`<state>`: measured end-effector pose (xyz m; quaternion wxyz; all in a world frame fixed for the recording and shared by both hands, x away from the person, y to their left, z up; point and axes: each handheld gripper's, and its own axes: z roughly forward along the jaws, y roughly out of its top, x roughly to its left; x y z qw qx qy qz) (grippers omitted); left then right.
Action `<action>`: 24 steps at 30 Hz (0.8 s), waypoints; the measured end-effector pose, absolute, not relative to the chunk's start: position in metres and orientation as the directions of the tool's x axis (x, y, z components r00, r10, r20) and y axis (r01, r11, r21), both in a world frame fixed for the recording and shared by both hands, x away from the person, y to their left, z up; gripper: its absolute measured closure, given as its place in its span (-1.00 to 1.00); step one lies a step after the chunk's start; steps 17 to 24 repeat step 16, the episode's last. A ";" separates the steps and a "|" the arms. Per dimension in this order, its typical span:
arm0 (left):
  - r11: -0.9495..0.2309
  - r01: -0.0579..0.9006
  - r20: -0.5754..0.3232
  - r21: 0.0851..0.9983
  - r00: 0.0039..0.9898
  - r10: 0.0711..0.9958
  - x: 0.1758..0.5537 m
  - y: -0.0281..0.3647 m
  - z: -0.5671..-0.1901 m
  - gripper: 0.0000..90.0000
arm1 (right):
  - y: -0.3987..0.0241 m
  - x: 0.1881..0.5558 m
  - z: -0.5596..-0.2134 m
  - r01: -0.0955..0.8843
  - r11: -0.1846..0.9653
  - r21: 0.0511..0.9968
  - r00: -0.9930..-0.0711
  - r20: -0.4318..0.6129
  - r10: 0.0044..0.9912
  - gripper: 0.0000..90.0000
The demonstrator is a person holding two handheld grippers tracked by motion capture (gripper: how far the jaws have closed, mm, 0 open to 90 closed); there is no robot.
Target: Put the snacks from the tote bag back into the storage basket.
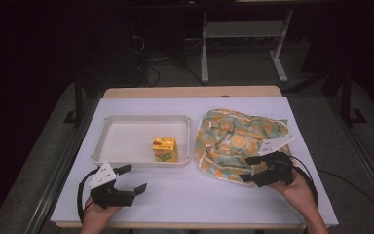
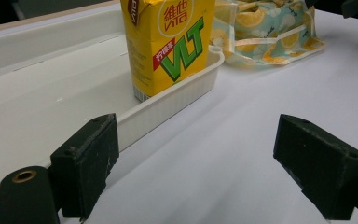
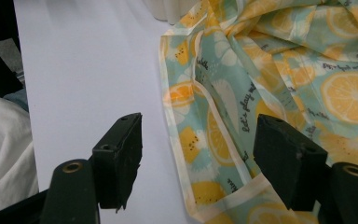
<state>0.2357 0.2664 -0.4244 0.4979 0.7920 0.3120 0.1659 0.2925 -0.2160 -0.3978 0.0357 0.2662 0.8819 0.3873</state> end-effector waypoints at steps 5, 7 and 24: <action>-0.307 0.327 -0.049 0.894 0.752 0.657 0.235 0.265 -0.424 -0.69 | -0.221 0.283 -0.401 0.438 0.532 0.725 -0.850 0.142 0.507 -0.29; -0.313 0.320 -0.042 0.894 0.756 0.653 0.235 0.265 -0.423 -0.69 | -0.223 0.279 -0.406 0.444 0.510 0.737 -0.845 0.155 0.512 -0.31; -0.308 0.317 -0.045 0.897 0.759 0.650 0.234 0.264 -0.423 -0.69 | -0.228 0.265 -0.413 0.453 0.475 0.754 -0.822 0.147 0.550 -0.44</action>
